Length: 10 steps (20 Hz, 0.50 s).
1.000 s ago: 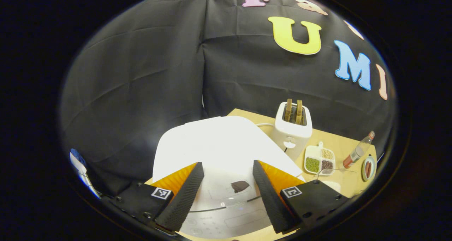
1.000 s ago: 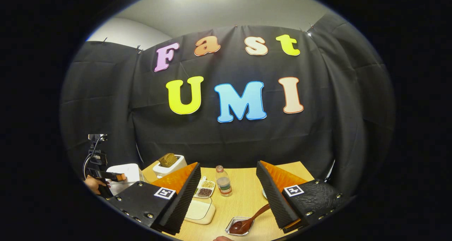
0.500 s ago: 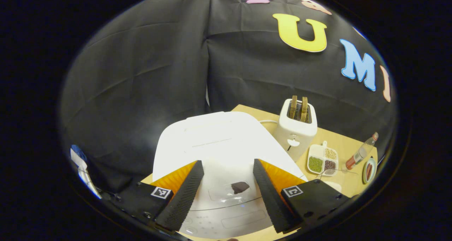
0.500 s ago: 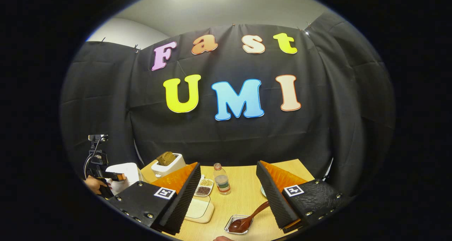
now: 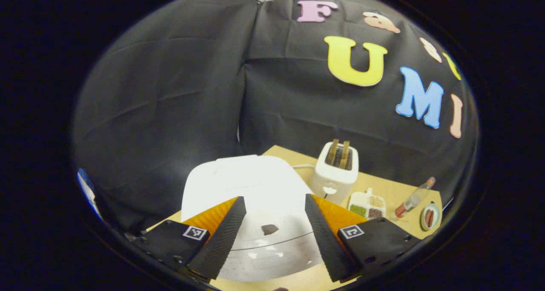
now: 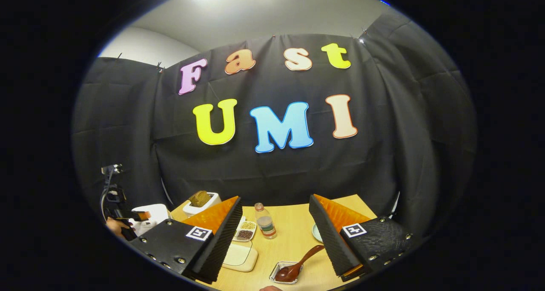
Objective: Close the left gripper, press the button to open the rice cooker; take a wooden spoon from the chopstick holder with the right hand, scoop a spoonful of rice and pour it into the rice cooker, then put the wooden spoon back into the chopstick holder.
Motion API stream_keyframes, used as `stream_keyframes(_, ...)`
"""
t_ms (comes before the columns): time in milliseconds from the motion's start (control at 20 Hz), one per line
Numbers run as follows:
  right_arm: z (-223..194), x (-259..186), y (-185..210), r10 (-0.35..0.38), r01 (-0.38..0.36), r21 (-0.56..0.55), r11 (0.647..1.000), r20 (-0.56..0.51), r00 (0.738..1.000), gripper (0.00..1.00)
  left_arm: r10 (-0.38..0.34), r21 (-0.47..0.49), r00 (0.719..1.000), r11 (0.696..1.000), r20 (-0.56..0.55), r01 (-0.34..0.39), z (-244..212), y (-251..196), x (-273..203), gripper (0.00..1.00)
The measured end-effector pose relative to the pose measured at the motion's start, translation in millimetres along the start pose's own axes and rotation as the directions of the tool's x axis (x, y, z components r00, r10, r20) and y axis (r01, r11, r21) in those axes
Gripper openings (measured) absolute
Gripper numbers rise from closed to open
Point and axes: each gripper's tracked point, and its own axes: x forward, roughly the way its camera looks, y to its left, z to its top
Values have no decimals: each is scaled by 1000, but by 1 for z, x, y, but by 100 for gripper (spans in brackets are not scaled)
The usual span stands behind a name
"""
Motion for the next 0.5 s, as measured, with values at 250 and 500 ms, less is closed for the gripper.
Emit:
stream_keyframes(250,16,-4,-9,-22,22,1,1000,40,999,95,-169,74,965,985,203,157,79,-78,-59,96)
stream_keyframes(500,32,-8,-16,-53,55,-19,998,72,996,95,-319,165,889,946,329,279,130,-146,-126,95)
